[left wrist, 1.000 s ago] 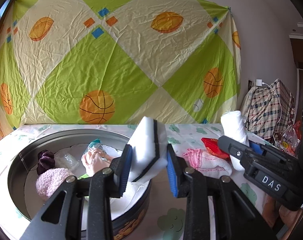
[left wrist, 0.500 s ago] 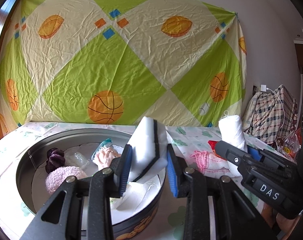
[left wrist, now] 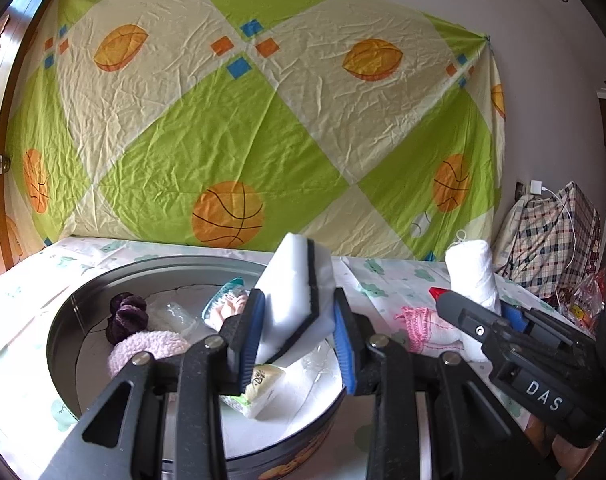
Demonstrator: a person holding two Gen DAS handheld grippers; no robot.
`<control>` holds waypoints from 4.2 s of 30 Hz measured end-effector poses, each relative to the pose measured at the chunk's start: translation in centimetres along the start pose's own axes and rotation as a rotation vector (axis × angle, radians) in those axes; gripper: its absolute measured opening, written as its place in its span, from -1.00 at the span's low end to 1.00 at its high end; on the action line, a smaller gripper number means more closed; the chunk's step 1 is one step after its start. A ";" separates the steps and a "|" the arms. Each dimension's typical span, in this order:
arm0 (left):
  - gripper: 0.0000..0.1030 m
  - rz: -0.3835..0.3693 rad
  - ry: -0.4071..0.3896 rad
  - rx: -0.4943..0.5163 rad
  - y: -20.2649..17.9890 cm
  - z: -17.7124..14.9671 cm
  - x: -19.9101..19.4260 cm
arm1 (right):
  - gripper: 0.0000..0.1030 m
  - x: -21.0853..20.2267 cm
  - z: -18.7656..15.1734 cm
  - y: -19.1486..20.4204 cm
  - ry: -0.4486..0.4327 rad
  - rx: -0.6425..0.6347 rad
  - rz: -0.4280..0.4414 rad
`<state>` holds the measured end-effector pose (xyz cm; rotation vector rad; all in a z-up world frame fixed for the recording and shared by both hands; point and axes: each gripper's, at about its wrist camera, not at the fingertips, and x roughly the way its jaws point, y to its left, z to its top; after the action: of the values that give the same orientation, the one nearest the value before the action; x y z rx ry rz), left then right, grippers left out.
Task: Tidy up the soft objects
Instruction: 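Move the sponge in the left gripper over the tin while the right carries the gauze roll, then lower the sponge into the tin with the left gripper while the right lowers the gauze roll, then open the left gripper to drop the sponge while the right drops the gauze roll into the tin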
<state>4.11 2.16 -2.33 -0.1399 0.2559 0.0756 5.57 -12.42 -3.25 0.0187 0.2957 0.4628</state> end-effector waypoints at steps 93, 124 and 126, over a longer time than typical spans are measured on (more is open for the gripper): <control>-0.37 0.135 0.098 -0.068 11.4 2.8 1.2 | -0.26 7.0 3.3 9.4 0.128 -0.182 0.194; 0.67 0.228 0.220 -0.039 13.4 3.3 4.0 | 0.43 11.8 5.3 10.8 0.233 -0.148 0.207; 0.72 0.235 0.215 -0.036 13.2 3.2 3.7 | 0.44 10.9 5.4 10.3 0.219 -0.157 0.196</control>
<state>7.30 15.87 -1.89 -0.1539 0.4858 0.2998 11.87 1.89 -0.19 -0.1580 0.4741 0.6839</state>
